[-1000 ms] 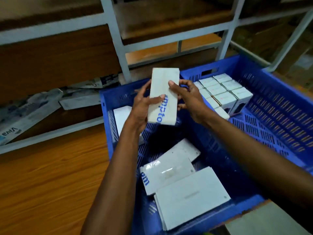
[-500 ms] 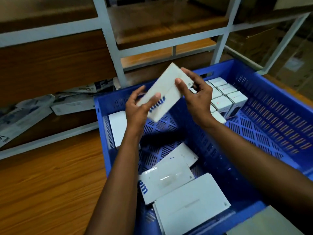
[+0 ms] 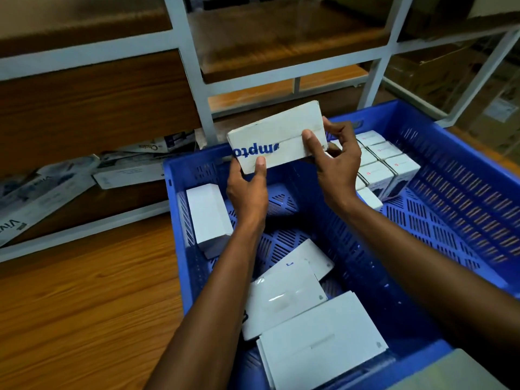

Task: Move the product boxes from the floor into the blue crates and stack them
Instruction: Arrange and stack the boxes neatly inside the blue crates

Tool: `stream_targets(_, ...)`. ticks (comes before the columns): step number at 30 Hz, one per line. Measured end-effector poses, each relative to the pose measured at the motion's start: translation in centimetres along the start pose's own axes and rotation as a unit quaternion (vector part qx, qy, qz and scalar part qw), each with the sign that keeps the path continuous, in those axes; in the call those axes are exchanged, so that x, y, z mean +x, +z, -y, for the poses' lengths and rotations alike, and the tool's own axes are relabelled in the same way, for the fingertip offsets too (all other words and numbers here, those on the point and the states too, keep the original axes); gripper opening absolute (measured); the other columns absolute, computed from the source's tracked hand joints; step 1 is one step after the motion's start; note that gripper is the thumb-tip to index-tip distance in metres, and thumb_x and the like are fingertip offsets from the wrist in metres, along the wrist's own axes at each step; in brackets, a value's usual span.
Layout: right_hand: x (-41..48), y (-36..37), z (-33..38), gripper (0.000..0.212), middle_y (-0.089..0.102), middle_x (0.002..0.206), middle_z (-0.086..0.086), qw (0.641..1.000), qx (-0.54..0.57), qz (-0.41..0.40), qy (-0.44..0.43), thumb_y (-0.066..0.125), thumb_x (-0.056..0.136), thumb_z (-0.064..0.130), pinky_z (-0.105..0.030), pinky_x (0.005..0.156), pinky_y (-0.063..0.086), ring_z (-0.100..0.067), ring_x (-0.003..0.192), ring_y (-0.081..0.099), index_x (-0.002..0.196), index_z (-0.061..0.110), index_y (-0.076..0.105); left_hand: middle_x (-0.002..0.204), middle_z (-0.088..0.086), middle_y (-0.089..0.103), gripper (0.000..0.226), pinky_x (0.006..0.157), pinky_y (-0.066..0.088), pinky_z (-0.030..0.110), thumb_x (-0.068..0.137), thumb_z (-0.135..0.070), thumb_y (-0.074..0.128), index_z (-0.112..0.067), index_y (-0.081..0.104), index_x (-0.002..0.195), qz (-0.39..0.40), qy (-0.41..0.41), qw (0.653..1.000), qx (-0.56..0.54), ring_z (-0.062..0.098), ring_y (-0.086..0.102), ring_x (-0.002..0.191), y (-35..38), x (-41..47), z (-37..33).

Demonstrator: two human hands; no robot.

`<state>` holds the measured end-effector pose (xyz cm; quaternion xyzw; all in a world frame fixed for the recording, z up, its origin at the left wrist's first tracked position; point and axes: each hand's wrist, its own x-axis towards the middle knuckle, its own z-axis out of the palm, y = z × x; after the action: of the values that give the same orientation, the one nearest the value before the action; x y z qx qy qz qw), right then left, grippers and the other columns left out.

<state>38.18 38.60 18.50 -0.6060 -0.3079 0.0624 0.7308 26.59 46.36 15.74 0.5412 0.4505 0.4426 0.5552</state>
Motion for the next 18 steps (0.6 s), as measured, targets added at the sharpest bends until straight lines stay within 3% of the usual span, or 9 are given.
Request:
stream_targets(3, 0.4, -0.5, 0.7, 0.032, 0.062, 0.13, 0.001, 0.991, -0.051, 0.051, -0.116, 0.08, 0.087, 0.013, -0.033, 0.072, 0.064, -0.014, 0.113, 0.068, 0.105, 0.019, 0.054, 0.116, 0.009, 0.069, 0.033, 0.092, 0.056, 0.059, 0.1, -0.029, 0.06, -0.011, 0.059, 0.129, 0.072, -0.105, 0.972, -0.196, 0.032, 0.066, 0.112, -0.9, 1.0, -1.3)
stream_targets(5, 0.6, -1.0, 0.6, 0.032, 0.063, 0.124, -0.009, 0.955, -0.116, 0.108, -0.252, 0.077, 0.081, -0.003, -0.036, 0.068, 0.062, -0.022, 0.112, 0.065, 0.102, 0.007, 0.055, 0.121, 0.02, 0.066, 0.053, 0.085, 0.055, 0.065, 0.095, -0.049, 0.055, -0.013, 0.056, 0.133, 0.123, -0.178, 0.902, -0.374, 0.045, 0.062, 0.118, -1.8, 1.5, -2.3)
stream_targets(6, 0.7, -1.2, 0.4, 0.032, 0.063, 0.119, -0.014, 0.922, -0.158, 0.145, -0.323, 0.074, 0.077, -0.009, -0.038, 0.072, 0.06, -0.028, 0.109, 0.064, 0.099, 0.005, 0.056, 0.127, 0.021, 0.064, 0.064, 0.086, 0.054, 0.066, 0.091, -0.06, 0.052, -0.015, 0.055, 0.136, 0.135, -0.185, 0.886, -0.402, 0.047, 0.059, 0.122, -2.4, 1.7, -2.7)
stream_targets(8, 0.7, -1.1, -0.1, 0.03, 0.065, 0.112, -0.019, 0.85, -0.219, 0.213, -0.429, 0.07, 0.073, -0.014, -0.036, 0.083, 0.052, -0.035, 0.101, 0.063, 0.094, 0.004, 0.059, 0.135, 0.02, 0.063, 0.069, 0.092, 0.052, 0.065, 0.093, -0.066, 0.048, -0.018, 0.052, 0.142, 0.13, -0.155, 0.9, -0.386, 0.043, 0.06, 0.124, -3.1, 2.0, -2.9)
stream_targets(10, 0.2, -0.6, -0.1, 0.02, 0.066, 0.11, -0.019, 0.802, -0.246, 0.272, -0.471, 0.073, 0.077, -0.011, -0.036, 0.087, 0.049, -0.038, 0.098, 0.062, 0.091, -0.001, 0.064, 0.128, 0.018, 0.068, 0.063, 0.1, 0.052, 0.059, 0.098, -0.059, 0.049, -0.015, 0.054, 0.142, 0.118, -0.135, 0.918, -0.353, 0.037, 0.065, 0.117, -3.6, 1.9, -2.7)
stream_targets(12, -0.5, -0.3, 0.3, 0.026, 0.066, 0.115, -0.017, 0.801, -0.235, 0.327, -0.443, 0.083, 0.082, 0.006, -0.041, 0.087, 0.051, -0.037, 0.103, 0.062, 0.099, -0.003, 0.066, 0.115, 0.017, 0.073, 0.054, 0.098, 0.054, 0.052, 0.1, -0.05, 0.05, -0.009, 0.059, 0.134, 0.128, -0.141, 0.923, -0.335, 0.035, 0.07, 0.103, -4.2, 1.9, -2.7)
stream_targets(14, -1.2, -0.4, 0.7, 0.06, 0.059, 0.128, -0.015, 0.854, -0.177, 0.358, -0.333, 0.094, 0.075, 0.026, -0.042, 0.083, 0.056, -0.031, 0.115, 0.06, 0.116, -0.001, 0.061, 0.11, 0.02, 0.072, 0.051, 0.094, 0.053, 0.051, 0.099, -0.044, 0.051, -0.005, 0.062, 0.13, 0.151, -0.156, 0.928, -0.303, 0.038, 0.068, 0.095, -5.0, 1.9, -2.8)
stream_targets(16, -1.5, -0.7, 1.1, 0.087, 0.045, 0.145, -0.009, 0.907, -0.119, 0.348, -0.206, 0.097, 0.068, 0.033, -0.037, 0.085, 0.059, -0.024, 0.13, 0.052, 0.136, 0.006, 0.048, 0.111, 0.022, 0.07, 0.059, 0.085, 0.056, 0.049, 0.091, -0.042, 0.06, -0.004, 0.058, 0.136, 0.179, -0.162, 0.939, -0.244, 0.04, 0.067, 0.092, -5.8, 2.5, -2.7)
stream_targets(18, -1.7, -0.7, 1.3, 0.092, 0.033, 0.157, 0.001, 0.943, -0.06, 0.319, -0.081, 0.089, 0.076, 0.039, -0.029, 0.09, 0.057, -0.015, 0.138, 0.045, 0.15, 0.021, 0.036, 0.118, 0.024, 0.066, 0.067, 0.077, 0.059, 0.045, 0.086, -0.038, 0.066, -0.011, 0.051, 0.146, 0.245, -0.16, 0.936, -0.195, 0.041, 0.067, 0.091, -6.0, 2.8, -2.7)
